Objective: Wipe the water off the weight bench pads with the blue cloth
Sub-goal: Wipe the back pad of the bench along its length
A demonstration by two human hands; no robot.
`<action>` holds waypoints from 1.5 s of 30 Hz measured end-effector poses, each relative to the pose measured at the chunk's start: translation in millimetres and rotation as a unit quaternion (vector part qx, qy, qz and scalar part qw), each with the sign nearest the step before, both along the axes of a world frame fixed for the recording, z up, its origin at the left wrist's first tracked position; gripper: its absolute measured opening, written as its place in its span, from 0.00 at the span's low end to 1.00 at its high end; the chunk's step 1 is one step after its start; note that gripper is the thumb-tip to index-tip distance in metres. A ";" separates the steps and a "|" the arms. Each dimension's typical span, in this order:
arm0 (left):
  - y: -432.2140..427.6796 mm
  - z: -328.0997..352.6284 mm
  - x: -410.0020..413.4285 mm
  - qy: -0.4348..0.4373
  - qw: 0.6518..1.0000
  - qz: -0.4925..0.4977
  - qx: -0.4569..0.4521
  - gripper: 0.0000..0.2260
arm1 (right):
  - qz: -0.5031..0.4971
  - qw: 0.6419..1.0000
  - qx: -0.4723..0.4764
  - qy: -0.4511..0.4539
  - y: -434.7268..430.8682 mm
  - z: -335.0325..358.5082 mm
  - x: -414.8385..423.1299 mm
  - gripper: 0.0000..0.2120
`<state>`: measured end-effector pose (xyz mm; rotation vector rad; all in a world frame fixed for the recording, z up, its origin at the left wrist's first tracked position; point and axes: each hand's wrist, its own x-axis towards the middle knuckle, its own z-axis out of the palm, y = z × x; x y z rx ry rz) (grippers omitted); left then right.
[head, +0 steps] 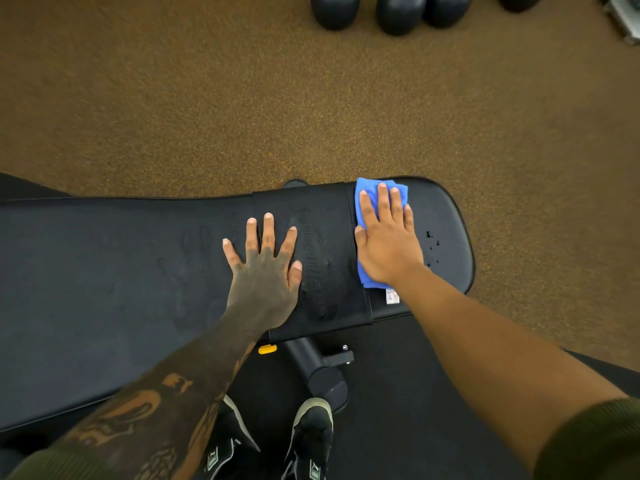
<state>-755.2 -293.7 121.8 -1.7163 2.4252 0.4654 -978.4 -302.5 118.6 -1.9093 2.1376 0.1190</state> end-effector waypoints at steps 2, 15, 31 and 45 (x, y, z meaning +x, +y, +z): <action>-0.8 0.7 -1.1 0.007 1.000 0.004 0.001 0.26 | 0.011 1.000 -0.015 -0.010 -7.8 4.3 -3.7 0.28; -15.4 -8.9 -17.0 0.023 0.998 -0.046 -0.032 0.27 | 0.024 0.999 -0.021 -0.026 -9.2 -0.4 1.2 0.27; -13.5 -13.1 -19.5 -0.002 0.997 -0.065 -0.042 0.29 | -0.023 0.999 -0.036 -0.021 8.5 0.9 -0.6 0.29; -16.4 -7.8 -29.7 -0.009 0.997 -0.070 -0.032 0.30 | -0.026 0.999 -0.017 -0.040 37.8 -2.8 -14.1 0.26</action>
